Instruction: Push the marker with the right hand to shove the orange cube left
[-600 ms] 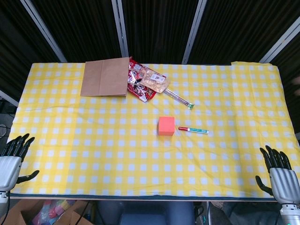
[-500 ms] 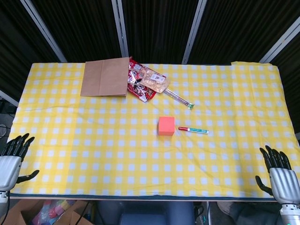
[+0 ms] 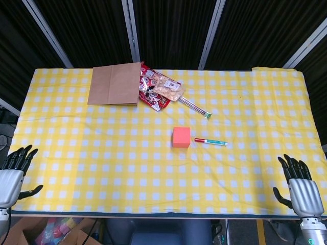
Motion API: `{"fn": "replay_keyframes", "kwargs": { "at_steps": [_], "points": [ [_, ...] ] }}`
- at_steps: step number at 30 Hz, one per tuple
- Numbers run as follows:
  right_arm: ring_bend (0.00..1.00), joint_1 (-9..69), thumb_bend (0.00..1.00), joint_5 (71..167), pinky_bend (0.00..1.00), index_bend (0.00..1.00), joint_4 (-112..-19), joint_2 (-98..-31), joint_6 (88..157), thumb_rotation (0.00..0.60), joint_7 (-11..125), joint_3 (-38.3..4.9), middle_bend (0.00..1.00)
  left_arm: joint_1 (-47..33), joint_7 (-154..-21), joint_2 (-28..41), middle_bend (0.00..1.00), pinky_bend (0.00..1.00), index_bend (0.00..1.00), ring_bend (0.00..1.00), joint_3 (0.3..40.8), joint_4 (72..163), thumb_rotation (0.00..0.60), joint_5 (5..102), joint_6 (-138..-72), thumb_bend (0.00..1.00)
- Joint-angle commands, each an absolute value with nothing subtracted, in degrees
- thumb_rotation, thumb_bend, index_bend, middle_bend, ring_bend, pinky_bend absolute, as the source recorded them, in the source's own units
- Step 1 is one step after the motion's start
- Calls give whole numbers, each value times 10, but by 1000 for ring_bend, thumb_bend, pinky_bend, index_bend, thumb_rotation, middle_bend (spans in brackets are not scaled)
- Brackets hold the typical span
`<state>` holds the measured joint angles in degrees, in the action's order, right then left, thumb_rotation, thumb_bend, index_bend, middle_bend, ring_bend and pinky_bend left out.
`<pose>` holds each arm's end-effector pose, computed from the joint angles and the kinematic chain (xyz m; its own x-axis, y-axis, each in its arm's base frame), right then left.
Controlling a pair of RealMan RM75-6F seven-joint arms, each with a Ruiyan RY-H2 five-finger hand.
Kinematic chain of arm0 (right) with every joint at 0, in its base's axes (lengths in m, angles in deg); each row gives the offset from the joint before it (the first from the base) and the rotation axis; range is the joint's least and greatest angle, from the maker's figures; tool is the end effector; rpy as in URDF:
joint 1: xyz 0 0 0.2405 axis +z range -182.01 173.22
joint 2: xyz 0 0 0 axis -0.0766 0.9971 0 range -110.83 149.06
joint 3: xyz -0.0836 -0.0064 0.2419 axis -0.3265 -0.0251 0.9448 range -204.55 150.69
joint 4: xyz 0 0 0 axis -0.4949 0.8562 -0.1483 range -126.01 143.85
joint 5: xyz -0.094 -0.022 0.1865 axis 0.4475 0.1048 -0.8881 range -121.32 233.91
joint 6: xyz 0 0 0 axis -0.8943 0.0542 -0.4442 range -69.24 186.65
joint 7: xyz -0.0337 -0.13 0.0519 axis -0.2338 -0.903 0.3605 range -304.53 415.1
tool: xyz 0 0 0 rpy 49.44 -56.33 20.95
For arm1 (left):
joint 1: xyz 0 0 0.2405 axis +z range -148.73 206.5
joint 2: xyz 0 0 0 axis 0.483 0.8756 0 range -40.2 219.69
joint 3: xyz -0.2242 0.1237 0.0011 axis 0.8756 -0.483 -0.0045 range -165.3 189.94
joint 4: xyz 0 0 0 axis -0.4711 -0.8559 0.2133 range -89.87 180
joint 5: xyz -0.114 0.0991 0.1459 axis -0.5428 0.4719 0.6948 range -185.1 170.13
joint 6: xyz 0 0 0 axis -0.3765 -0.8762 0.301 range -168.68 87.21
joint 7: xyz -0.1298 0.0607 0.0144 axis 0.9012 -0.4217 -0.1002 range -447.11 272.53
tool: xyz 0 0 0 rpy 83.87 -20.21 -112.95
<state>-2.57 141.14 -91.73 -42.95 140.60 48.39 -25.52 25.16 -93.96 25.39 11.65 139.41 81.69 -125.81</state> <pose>-0.3003 -0.1571 0.1475 0.3994 -0.1133 0.9097 -0.9129 0.0417 0.4060 -0.3045 0.1610 0.1433 0.4715 0.0680 0.8793 0.8818 -0.0536 -0.4687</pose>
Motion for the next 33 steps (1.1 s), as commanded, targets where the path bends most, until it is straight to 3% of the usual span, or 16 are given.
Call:
{"fn": "replay_keyframes", "kwargs": {
  "at_steps": [1,5,8,14,24,33],
  "points": [
    [0,-3,406,1400,0,17,-940,-432,1384,600,460,-239,0,251,-941,254,0,79,0,0,116,1395,600,818,-1257,0],
    [0,39,406,1360,0,110,-973,-450,1343,600,421,-205,0,249,-942,254,0,79,0,0,115,1396,600,820,-1255,0],
    [0,110,406,1269,0,177,-994,-494,1280,600,355,-150,2,248,-939,257,0,79,0,0,114,1397,600,822,-1253,0],
    [0,189,406,1152,0,280,-965,-572,1250,600,254,-109,51,248,-931,263,0,79,0,0,112,1398,600,825,-1253,0],
    [0,286,406,1015,0,341,-844,-683,1229,600,172,-87,96,244,-921,273,0,79,0,0,114,1407,600,808,-1237,0],
    [0,326,402,967,0,359,-756,-725,1216,600,165,-82,110,240,-913,279,0,79,0,0,115,1412,600,797,-1226,0]
  ]
}}
